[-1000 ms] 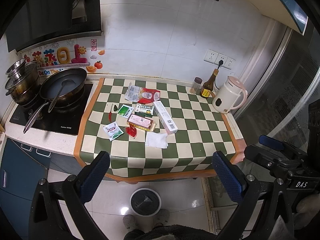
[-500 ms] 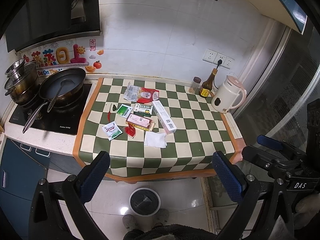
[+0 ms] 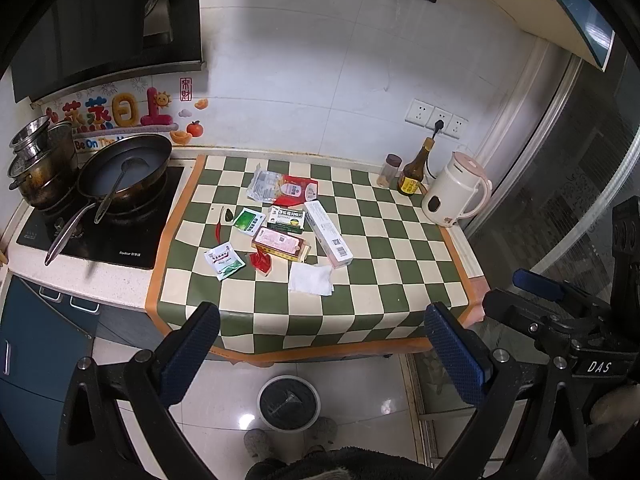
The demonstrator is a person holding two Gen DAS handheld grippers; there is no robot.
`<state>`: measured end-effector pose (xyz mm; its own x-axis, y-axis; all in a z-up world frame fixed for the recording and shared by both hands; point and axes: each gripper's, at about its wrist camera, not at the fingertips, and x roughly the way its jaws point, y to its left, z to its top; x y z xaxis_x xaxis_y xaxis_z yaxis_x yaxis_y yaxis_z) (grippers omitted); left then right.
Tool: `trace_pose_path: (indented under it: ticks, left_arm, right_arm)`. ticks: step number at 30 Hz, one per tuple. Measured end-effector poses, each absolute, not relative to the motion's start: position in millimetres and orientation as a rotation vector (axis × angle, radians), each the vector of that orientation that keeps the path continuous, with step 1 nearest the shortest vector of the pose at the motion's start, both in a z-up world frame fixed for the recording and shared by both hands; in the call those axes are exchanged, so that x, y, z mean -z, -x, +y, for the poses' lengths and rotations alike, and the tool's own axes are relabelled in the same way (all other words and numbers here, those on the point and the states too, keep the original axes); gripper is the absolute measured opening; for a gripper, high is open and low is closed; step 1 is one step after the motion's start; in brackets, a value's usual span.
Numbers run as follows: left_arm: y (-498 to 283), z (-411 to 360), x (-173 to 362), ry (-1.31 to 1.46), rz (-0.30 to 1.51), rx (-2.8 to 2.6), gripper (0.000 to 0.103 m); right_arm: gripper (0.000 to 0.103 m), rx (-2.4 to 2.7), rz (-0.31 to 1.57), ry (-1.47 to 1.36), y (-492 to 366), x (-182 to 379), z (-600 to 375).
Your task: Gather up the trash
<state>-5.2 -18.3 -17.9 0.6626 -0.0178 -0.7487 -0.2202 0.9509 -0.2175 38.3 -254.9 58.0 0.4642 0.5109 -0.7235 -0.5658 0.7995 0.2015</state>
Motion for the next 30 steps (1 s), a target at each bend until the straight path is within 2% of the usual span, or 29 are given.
trace_pose_path:
  ticks: [12, 16, 20, 24, 26, 28, 30]
  left_arm:
    - [-5, -37, 11, 0.292, 0.854, -0.102, 0.103]
    - [-19, -30, 22, 0.155, 0.834, -0.309, 0.103]
    - [-58, -4, 60, 0.083, 0.874, -0.488, 0.103]
    - [-101, 36, 113, 0.164, 1.001, -0.562, 0.103]
    - [-123, 54, 144, 0.253, 1.074, -0.591, 0.103]
    - [-137, 69, 170, 0.35, 1.139, -0.614, 0.103]
    - [-153, 77, 198, 0.46, 1.197, -0.64, 0.103]
  right_arm:
    - [0.103, -0.635, 0.875, 0.056, -23, -52, -239]
    - [0.103, -0.556, 0.886, 0.045, -37, -39, -228]
    - [0.103, -0.453, 0.917, 0.073, -75, -7, -215]
    - [0.103, -0.385, 0.992, 0.11, -142, 44, -198]
    - [0.099, -0.389, 1.027, 0.119, -183, 74, -188]
    - [0.083, -0.398, 1.065, 0.143, -223, 104, -174]
    - [0.082, -0.401, 1.122, 0.171, -265, 139, -158]
